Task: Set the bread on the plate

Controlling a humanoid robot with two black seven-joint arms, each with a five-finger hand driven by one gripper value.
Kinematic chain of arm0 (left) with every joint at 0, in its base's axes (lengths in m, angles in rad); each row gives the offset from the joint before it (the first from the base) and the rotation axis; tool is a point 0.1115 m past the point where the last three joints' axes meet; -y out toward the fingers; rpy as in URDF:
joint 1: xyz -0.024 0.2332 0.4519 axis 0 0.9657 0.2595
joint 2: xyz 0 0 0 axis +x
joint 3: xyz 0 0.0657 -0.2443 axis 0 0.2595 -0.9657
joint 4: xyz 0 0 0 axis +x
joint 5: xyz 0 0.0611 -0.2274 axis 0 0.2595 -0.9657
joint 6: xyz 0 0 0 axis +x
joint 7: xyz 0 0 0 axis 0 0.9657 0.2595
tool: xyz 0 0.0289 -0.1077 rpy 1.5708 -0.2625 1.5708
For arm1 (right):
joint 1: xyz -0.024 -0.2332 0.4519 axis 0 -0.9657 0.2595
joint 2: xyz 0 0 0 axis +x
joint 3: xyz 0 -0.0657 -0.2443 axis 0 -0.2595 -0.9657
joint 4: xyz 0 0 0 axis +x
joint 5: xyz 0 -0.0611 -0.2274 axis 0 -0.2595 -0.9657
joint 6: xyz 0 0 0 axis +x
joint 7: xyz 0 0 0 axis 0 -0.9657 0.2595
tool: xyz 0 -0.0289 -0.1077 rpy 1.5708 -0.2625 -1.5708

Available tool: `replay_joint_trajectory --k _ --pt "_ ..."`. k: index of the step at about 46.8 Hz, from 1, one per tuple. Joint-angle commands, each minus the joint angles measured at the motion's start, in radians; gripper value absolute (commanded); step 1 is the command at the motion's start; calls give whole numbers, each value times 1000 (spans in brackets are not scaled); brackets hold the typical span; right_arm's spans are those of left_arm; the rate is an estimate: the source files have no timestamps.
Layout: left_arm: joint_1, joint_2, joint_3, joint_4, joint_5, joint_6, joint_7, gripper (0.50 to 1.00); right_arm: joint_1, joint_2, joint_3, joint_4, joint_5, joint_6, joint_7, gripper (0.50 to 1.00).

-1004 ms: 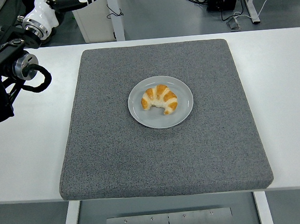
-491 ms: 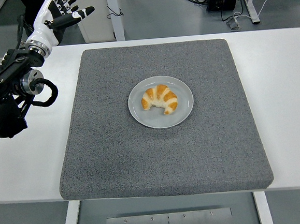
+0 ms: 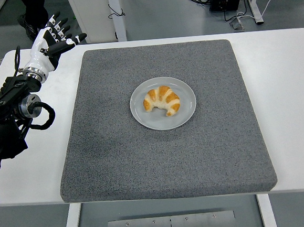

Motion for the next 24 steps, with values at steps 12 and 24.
replay_joint_trajectory --k 12,24 --pt "40 -21 -2 6 -3 -2 -1 971 -5 0 2 7 0 0 0 1000" --pt "60 -40 0 15 -37 0 -9 971 -14 0 6 4 0 -1 0 1000"
